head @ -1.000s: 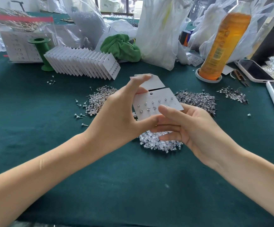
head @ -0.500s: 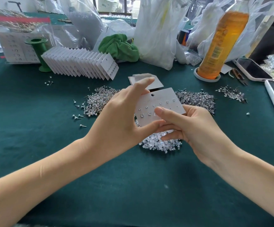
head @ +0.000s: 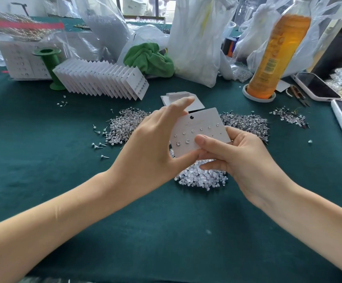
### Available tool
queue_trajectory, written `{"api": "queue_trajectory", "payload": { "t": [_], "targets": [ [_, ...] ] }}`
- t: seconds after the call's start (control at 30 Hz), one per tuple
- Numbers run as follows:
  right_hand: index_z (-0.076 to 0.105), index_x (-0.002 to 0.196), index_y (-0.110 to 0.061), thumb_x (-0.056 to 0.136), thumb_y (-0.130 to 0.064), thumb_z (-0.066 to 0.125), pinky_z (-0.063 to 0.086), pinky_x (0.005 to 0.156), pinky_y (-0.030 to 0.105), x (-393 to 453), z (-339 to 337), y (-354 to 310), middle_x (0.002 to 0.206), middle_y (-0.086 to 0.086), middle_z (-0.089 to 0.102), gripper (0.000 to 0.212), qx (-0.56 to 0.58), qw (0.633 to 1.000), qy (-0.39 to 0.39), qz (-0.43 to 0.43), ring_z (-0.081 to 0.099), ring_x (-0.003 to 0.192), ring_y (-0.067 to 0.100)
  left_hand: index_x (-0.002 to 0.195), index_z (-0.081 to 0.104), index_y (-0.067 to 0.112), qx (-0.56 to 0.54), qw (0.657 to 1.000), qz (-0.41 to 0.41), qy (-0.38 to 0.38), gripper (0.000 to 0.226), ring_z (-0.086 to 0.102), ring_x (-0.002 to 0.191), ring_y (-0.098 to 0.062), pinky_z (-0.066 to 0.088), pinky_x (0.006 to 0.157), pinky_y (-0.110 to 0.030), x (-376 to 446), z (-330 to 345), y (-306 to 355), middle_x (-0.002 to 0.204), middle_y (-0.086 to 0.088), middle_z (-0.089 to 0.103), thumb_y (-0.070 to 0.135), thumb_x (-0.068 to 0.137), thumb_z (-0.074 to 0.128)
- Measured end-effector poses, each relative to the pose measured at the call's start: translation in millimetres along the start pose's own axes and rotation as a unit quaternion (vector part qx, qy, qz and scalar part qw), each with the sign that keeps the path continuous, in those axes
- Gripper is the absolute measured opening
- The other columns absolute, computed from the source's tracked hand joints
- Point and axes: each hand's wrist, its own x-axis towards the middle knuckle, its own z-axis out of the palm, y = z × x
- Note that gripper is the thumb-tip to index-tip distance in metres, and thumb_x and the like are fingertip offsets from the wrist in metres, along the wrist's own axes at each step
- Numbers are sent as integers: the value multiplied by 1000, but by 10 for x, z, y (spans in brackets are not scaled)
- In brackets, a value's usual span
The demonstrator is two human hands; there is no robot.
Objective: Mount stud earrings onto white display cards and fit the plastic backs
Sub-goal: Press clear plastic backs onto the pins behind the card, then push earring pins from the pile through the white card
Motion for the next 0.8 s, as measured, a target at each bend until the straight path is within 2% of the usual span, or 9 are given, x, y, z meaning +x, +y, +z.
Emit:
{"api": "queue_trajectory", "payload": {
  "t": [0.13,0.27,0.4,0.47,0.53,0.63,0.67,0.73,0.8],
  "targets": [
    [65,97,-4,73,-10,73,53,47,19,13,-13,8,75,16,73,27,13,1000,4,-7,69,56,14,137,40,18,-12,1000,11,6,74,53,104,-4,40,91,-14,5,13,-16,115,9,56,39,74,72],
    [60,95,-5,70,-11,74,53,46,20,17,-20,22,67,11,72,30,15,1000,12,-13,68,53,12,137,40,18,-9,1000,15,10,75,53,104,-5,39,91,-13,-2,27,-27,116,4,58,39,73,72],
    [58,92,-8,69,-11,74,53,46,19,32,-36,45,72,6,74,28,17,1000,6,-24,68,53,11,136,42,16,-6,999,28,20,73,54,105,-9,41,93,-20,-6,45,-43,117,2,59,38,73,73],
    [58,93,-8,63,-16,75,53,48,19,36,-45,44,76,4,75,35,17,999,-3,-37,69,56,12,137,41,16,-12,999,37,15,75,54,107,-9,42,94,-22,-2,38,-63,119,2,58,39,74,75],
    [58,94,-8,59,-19,75,53,50,18,50,-71,26,80,3,76,40,1,998,-3,-58,71,60,14,139,37,18,-29,999,39,3,75,52,110,-5,40,95,-18,15,5,-90,123,5,56,43,78,72],
    [60,95,-9,61,-22,76,54,53,18,111,-158,-15,82,0,76,40,-34,994,15,-105,71,62,15,142,34,17,-63,998,5,19,60,52,113,3,37,93,-6,84,-70,-168,127,11,54,45,91,52],
    [60,95,-10,63,-22,76,54,54,18,138,-193,-23,83,-2,76,37,-47,991,22,-120,71,64,14,139,39,17,-72,997,-18,30,51,55,110,3,39,89,-5,116,-96,-212,123,13,57,41,95,47],
    [61,93,-12,70,-17,76,54,57,17,186,-253,-19,85,-6,75,28,-85,984,29,-157,71,68,11,124,57,18,-65,996,-52,24,31,61,90,-1,45,77,-9,172,-140,-324,108,11,66,33,98,48],
    [61,93,-12,75,-14,76,54,60,17,225,-292,2,89,-8,75,23,-139,972,30,-190,71,74,8,107,68,16,-32,997,-59,-31,19,58,72,3,41,65,-7,208,-162,-441,91,7,69,24,95,56]
  ]
}}
